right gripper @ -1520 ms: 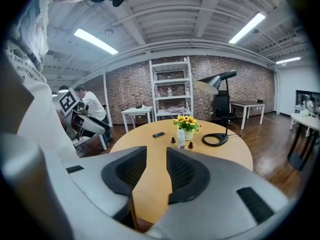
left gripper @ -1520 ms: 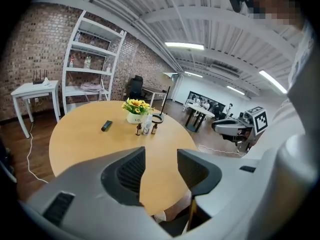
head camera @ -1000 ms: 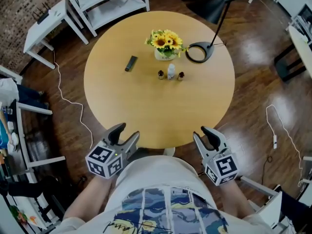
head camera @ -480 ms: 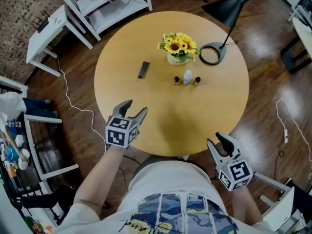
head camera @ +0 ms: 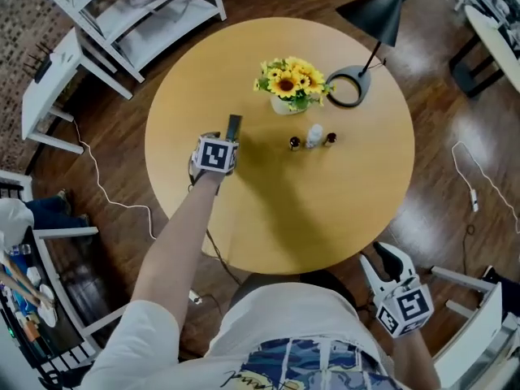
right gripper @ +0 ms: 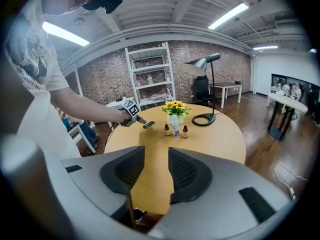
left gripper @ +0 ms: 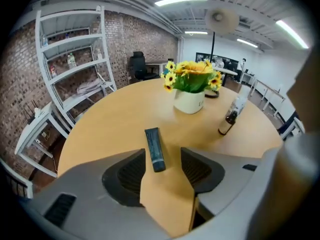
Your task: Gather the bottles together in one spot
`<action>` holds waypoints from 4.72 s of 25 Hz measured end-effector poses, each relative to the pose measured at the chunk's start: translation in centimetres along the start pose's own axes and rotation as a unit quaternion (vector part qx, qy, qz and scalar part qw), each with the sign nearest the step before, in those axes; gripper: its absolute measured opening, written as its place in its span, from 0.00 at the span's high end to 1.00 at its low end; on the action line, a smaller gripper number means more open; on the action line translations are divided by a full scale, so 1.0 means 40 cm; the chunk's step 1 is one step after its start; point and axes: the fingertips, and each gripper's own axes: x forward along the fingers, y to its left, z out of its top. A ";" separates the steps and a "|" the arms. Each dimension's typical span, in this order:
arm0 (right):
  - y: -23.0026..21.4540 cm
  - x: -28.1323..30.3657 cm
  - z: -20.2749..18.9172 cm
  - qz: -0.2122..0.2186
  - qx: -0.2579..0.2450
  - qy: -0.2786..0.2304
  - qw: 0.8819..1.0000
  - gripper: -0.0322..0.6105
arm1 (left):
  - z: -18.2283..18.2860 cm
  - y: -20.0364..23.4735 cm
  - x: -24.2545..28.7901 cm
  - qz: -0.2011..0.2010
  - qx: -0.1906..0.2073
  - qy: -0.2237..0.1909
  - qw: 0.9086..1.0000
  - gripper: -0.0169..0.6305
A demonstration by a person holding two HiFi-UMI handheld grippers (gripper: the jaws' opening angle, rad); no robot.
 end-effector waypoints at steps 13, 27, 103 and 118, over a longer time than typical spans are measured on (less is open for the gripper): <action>0.019 -0.013 -0.011 -0.063 0.042 -0.004 0.997 0.68 | -0.049 0.050 0.172 -0.017 0.015 0.076 0.997 0.80; 0.042 0.021 0.096 0.055 -0.047 -0.022 0.997 0.68 | 0.045 -0.088 -0.062 -0.173 -0.046 -0.082 0.980 0.81; -0.476 0.658 0.175 -0.113 -0.060 -0.034 0.991 0.67 | -0.179 -0.465 -0.594 -0.290 -0.093 -0.190 0.933 0.78; -0.481 0.691 0.115 -0.133 -0.063 -0.049 0.988 0.67 | -0.195 -0.475 -0.569 -0.298 -0.102 -0.181 0.932 0.78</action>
